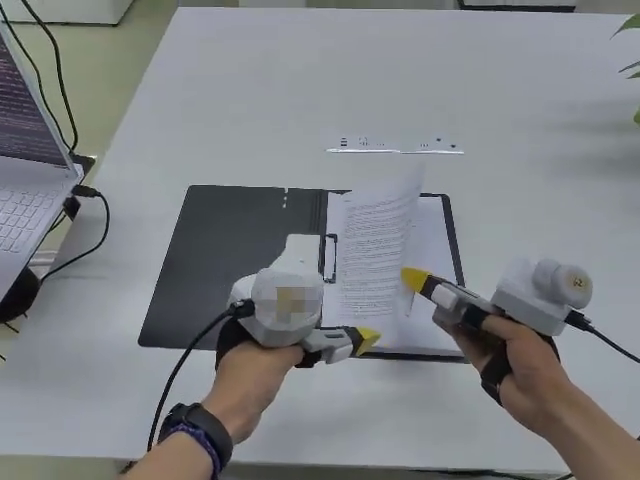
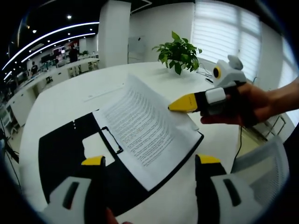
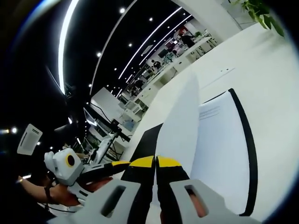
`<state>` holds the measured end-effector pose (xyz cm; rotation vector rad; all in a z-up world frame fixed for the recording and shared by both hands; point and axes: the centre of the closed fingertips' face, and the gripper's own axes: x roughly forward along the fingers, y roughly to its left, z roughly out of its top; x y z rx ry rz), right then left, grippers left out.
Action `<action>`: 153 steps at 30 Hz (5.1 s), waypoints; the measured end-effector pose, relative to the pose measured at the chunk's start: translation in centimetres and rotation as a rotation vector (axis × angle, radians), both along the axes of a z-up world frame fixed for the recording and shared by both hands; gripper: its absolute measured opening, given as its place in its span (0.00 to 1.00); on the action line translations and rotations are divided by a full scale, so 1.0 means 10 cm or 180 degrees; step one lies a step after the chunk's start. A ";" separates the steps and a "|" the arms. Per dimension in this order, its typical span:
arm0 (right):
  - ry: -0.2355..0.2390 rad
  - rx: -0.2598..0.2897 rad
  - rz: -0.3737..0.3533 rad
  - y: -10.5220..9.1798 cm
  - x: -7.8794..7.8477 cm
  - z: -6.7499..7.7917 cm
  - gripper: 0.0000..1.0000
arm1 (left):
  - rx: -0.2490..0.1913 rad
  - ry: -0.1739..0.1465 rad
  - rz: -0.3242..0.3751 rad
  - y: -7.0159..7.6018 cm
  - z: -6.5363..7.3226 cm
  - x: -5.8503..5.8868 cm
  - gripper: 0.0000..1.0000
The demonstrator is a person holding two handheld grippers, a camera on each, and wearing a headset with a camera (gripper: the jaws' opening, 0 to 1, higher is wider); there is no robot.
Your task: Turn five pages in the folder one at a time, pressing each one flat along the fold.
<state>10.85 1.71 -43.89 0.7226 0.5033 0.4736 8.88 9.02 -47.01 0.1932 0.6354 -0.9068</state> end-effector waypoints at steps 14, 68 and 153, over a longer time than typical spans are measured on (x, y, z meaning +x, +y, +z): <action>-0.0053 0.0083 0.0260 0.53 0.20 0.04 0.00 | -0.0018 -0.0083 0.0320 0.61 0.13 0.07 0.77; 0.0601 0.0032 0.0704 2.10 0.39 -0.63 0.00 | -0.0061 -0.0133 0.0609 1.57 0.21 0.04 0.77; 0.0445 -0.0074 0.0052 0.74 0.23 -0.52 0.16 | 0.0075 0.0441 0.0372 1.39 -0.58 0.32 0.00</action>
